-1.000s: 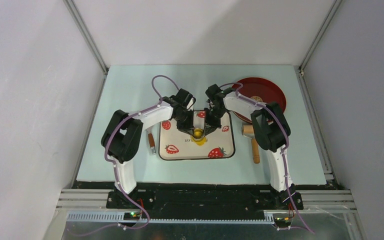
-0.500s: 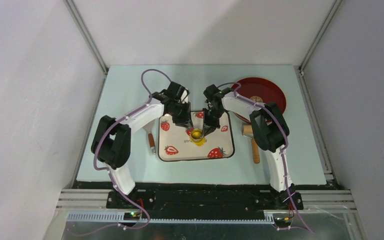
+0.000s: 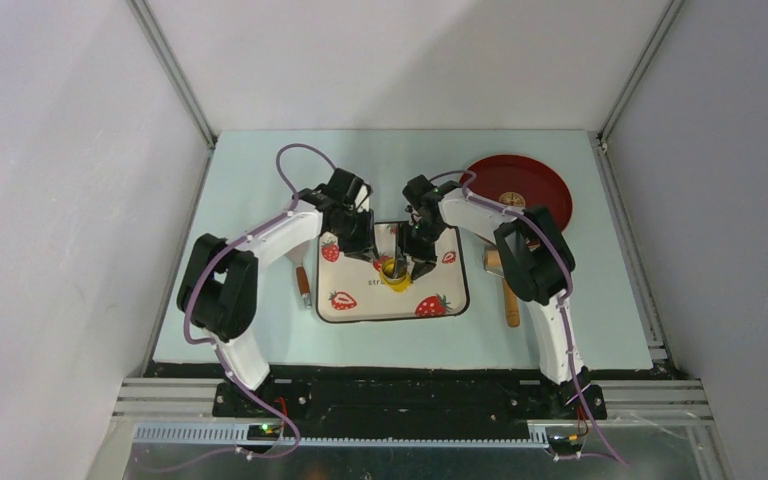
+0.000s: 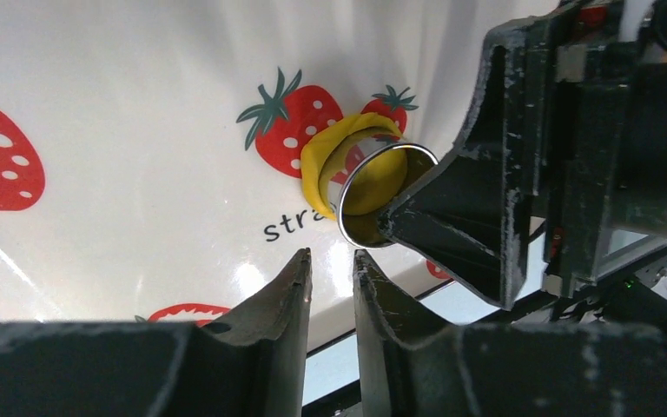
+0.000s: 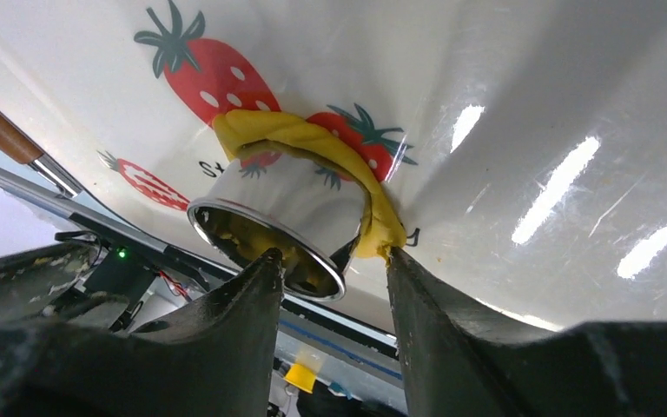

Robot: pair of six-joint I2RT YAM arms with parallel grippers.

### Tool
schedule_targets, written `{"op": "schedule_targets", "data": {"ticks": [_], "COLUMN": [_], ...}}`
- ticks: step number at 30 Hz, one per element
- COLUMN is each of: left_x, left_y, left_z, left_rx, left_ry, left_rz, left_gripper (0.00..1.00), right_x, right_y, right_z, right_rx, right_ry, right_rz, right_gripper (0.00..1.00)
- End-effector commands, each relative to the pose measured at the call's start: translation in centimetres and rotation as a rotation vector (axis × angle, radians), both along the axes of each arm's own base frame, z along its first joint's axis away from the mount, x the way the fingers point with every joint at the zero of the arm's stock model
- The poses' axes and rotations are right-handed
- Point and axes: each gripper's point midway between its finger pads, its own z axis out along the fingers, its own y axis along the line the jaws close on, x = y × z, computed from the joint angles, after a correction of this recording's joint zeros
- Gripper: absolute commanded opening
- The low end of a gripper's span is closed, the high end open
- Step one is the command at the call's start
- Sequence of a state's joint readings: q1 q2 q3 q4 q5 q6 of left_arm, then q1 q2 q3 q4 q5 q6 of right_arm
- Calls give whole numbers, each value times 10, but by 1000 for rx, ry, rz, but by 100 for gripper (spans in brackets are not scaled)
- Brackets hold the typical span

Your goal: Roll out the dumpling wrappers from the dough

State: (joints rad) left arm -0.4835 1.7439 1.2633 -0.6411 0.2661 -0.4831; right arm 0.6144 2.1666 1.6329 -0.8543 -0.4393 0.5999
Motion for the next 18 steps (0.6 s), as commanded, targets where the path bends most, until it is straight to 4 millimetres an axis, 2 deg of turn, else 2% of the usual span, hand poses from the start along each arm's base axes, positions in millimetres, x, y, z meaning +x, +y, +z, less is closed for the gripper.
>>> {"op": "schedule_targets", "data": {"ticks": [1,9,12,13,14,15,16,17,18], "left_x": [0,-2,-2,-1,-3,-1,-3,-4,-3], "left_y": [5,14,18,16,18,15,16,12,11], "left_z": [11,14,19,22,22,24,23,21,23], "left_rx": [0,9,-20,-40,-53,-83,-101,-138,-165], "left_ry": [-45,-68,-84,-91,-87,-95,-87,-82,-79], "left_rz": [-14,-2,18,17,28,23,38,33,53], "left_gripper": [28,29,29,29,29,29,29,29,30], "right_x": [-3,-3,-4,-10,-6,-13,-8,-15,-9], "right_y": [-2,-12,-21,-26,-28,-33,-35,-40,-41], "right_z": [31,57,66,67,68,66,66,61,60], "right_rx": [31,66,109,117,135,139,157,155,172], "right_ry": [-38,-96,-128,-126,-140,-130,-144,-132,-141], "right_rz": [4,-17,-63,-74,-99,-109,-136,-147,-172], "right_gripper": [53,64,64,64,64,63,62,60,59]}}
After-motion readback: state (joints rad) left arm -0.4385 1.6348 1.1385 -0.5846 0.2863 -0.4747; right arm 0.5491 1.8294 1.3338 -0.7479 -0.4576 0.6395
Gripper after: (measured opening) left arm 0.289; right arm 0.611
